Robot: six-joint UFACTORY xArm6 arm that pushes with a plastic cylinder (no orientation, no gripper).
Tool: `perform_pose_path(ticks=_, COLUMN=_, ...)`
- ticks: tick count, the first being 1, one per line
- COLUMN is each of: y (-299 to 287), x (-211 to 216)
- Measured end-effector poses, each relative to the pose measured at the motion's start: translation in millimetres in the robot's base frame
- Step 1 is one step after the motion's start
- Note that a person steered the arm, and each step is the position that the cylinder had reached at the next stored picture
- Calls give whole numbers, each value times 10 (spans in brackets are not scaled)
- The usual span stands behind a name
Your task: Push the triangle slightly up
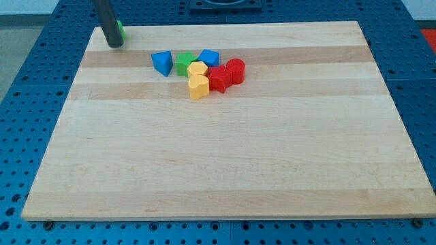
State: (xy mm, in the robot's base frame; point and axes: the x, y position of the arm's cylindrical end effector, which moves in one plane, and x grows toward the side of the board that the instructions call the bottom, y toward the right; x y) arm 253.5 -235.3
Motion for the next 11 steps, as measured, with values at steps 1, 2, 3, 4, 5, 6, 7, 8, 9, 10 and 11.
perform_pose_path(ticks=1, y=101, x=107)
perform_pose_path(ticks=2, y=220, x=315)
perform_pose_path(ticks=3, y=237, x=682)
perform_pose_path(ticks=4, y=401, x=893)
perform_pose_path(ticks=5, y=939, x=893)
perform_pose_path(ticks=6, y=1183, x=888)
perform_pose_path(ticks=7, y=1239, x=819)
perform_pose_path(ticks=8, y=1239, x=720)
perform_pose_path(ticks=9, y=1209, x=637)
perform_pose_path(ticks=10, y=1170, x=553)
perform_pose_path(ticks=11, y=1144, x=464)
